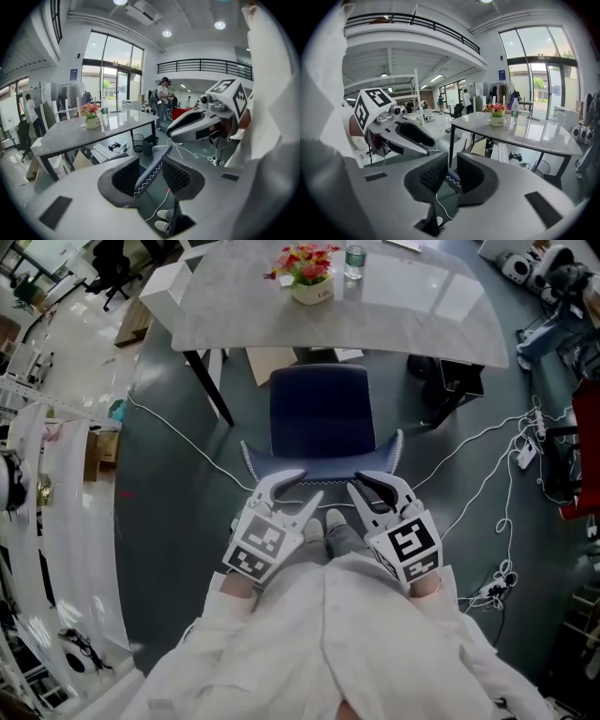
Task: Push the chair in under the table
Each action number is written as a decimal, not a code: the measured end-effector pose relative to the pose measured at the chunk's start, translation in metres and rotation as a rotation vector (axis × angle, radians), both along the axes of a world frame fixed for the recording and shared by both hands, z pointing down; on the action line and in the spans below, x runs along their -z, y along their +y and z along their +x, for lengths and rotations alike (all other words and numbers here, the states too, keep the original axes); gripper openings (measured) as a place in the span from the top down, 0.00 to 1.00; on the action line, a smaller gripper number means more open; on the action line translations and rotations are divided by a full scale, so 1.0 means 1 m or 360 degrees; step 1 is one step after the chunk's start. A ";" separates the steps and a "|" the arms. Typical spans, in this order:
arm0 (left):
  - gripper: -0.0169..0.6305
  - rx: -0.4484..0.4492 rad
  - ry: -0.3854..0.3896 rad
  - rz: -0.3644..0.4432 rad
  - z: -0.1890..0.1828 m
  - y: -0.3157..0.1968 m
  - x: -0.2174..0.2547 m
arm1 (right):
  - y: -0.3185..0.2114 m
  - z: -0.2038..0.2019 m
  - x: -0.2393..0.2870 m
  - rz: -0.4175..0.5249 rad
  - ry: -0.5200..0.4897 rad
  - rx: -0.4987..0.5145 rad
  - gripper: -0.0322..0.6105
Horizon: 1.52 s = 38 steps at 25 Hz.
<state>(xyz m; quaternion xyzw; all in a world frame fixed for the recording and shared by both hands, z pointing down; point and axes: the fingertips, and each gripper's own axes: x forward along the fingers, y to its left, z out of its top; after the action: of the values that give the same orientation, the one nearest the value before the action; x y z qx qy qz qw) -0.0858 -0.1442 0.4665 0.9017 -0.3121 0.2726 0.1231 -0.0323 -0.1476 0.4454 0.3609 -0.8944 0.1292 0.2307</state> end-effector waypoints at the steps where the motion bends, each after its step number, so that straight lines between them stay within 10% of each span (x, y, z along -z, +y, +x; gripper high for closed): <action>1: 0.75 -0.0007 -0.0014 -0.0004 0.000 0.000 -0.002 | -0.001 0.000 -0.001 0.0001 0.0010 -0.0001 0.89; 12: 0.58 -0.0064 -0.0185 -0.0023 -0.006 0.000 -0.027 | -0.001 -0.003 -0.017 0.0020 0.0171 0.0102 0.69; 22: 0.58 -0.0166 -0.0411 0.0025 -0.013 -0.001 -0.053 | -0.002 0.001 -0.043 0.0103 0.0493 0.0210 0.68; 38: 0.64 -0.0122 -0.0499 0.0014 -0.024 -0.006 -0.073 | -0.004 0.009 -0.074 0.0024 0.0581 0.0167 0.68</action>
<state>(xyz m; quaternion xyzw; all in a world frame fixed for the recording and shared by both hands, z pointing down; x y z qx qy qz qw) -0.1099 -0.1497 0.5391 0.8599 -0.2941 0.4131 0.0586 -0.0228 -0.1514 0.5196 0.3328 -0.8562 0.0428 0.3928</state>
